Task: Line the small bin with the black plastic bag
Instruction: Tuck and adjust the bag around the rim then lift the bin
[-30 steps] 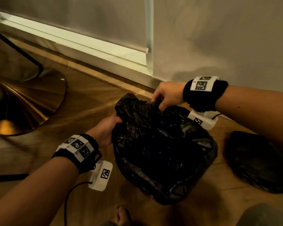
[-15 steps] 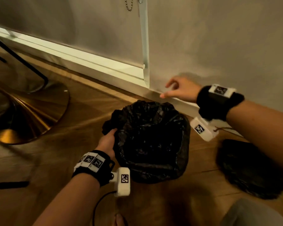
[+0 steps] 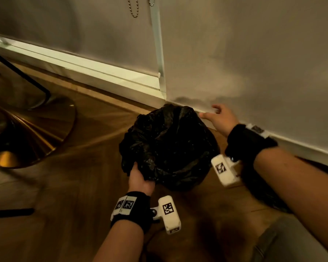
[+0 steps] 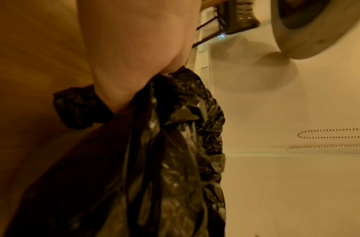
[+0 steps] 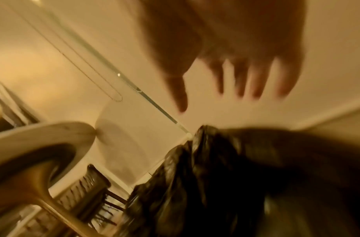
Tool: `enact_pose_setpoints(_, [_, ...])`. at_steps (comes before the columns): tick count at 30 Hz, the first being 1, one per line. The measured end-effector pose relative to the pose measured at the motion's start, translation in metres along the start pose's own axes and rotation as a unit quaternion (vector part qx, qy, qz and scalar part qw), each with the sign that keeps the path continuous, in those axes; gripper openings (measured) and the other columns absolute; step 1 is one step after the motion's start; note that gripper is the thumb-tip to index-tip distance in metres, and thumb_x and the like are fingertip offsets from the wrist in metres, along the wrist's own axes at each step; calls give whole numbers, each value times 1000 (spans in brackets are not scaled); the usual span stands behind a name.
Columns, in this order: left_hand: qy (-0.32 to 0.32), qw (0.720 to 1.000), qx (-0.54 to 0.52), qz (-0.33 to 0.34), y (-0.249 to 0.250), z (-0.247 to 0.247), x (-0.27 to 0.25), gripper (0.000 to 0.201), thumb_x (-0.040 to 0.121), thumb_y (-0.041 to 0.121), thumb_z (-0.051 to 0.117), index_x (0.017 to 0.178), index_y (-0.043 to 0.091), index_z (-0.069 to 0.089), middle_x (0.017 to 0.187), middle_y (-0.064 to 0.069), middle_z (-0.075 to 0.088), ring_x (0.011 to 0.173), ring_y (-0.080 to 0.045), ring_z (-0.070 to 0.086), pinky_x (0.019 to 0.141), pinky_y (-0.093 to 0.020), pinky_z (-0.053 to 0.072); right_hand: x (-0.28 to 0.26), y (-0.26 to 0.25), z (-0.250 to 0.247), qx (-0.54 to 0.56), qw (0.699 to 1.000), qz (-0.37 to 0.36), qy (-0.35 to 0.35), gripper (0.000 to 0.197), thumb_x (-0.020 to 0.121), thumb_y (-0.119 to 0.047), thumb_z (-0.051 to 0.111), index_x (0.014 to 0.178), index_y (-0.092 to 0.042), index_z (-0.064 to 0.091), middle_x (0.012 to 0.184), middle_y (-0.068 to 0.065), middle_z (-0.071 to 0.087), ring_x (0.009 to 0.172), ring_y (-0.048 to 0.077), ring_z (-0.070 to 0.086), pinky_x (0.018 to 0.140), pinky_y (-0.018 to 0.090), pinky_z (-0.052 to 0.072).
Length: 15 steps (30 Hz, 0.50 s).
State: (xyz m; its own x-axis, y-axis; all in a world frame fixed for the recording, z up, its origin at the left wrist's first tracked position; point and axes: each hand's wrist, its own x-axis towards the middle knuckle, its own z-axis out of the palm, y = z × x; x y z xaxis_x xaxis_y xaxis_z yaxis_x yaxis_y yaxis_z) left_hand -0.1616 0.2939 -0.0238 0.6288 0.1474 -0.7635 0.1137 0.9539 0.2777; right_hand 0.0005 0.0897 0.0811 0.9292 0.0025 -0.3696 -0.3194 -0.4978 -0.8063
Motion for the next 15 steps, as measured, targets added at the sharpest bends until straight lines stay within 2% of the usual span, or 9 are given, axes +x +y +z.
enact_pose_setpoints(2, [20, 1000, -12, 0, -8, 1, 2, 48, 94, 43, 52, 136, 20, 55, 138, -15, 55, 125, -38, 51, 98, -53, 46, -39, 27, 11, -13, 991, 57, 119, 87, 69, -53, 73, 138, -16, 36, 141, 11, 35, 128, 33, 38, 105, 43, 37])
enact_pose_setpoints(3, [27, 1000, -12, 0, -11, 4, 2, 49, 93, 43, 55, 136, 20, 55, 138, -16, 55, 124, -38, 52, 101, -54, 44, -59, 40, 24, -13, 988, 92, 123, 92, 67, -53, 75, 139, -15, 31, 141, 12, 31, 129, 34, 35, 107, 44, 35])
enact_pose_setpoints(6, [26, 1000, -5, -16, -15, 8, 3, 51, 92, 43, 57, 137, 18, 54, 137, -17, 55, 125, -38, 51, 106, -53, 41, -83, 70, 64, 32, 983, 178, 34, 86, 76, -34, 73, 141, -8, 25, 142, 14, 29, 128, 36, 38, 106, 45, 40])
enact_pose_setpoints(8, [11, 1000, 0, -25, -14, 8, 1, 52, 92, 44, 56, 136, 17, 54, 136, -18, 55, 126, -38, 50, 110, -52, 36, -65, 71, 68, 69, 982, 177, -8, 66, 82, -20, 64, 138, -4, 32, 142, 15, 34, 122, 39, 45, 101, 49, 45])
enact_pose_setpoints(10, [3, 1000, 11, -1, -13, 5, 1, 48, 94, 39, 55, 136, 15, 54, 134, -17, 58, 125, -36, 52, 110, -49, 38, -41, 61, 56, 75, 987, 140, -21, 56, 81, -16, 59, 133, -5, 41, 140, 14, 40, 119, 39, 48, 100, 52, 45])
enact_pose_setpoints(12, [-2, 1000, 17, 23, -13, 5, -2, 43, 95, 32, 54, 134, 14, 55, 133, -15, 60, 122, -33, 55, 108, -45, 41, -32, 52, 43, 85, 992, 96, 9, 65, 75, -25, 61, 137, -15, 43, 142, 9, 39, 125, 36, 46, 104, 51, 42])
enact_pose_setpoints(13, [-16, 999, 19, 23, -15, 6, -4, 41, 96, 31, 53, 133, 13, 55, 132, -16, 60, 122, -33, 55, 108, -45, 41, -36, 53, 41, 91, 990, 95, 47, 75, 75, -30, 66, 143, -18, 36, 146, 6, 32, 129, 34, 40, 106, 50, 39])
enact_pose_setpoints(14, [-27, 999, 16, 17, -17, 7, -7, 40, 97, 31, 52, 132, 12, 54, 132, -17, 60, 123, -33, 55, 108, -45, 40, -45, 55, 44, 112, 983, 122, 76, 87, 74, -36, 71, 147, -20, 27, 150, 6, 26, 133, 33, 36, 108, 49, 37])
enact_pose_setpoints(15, [-36, 999, 12, 11, -19, 8, -8, 41, 98, 32, 51, 132, 11, 54, 132, -18, 59, 123, -34, 55, 108, -46, 41, -57, 59, 51, 161, 970, 171, 67, 99, 69, -42, 77, 149, -21, 22, 151, 7, 26, 134, 32, 36, 106, 49, 39])
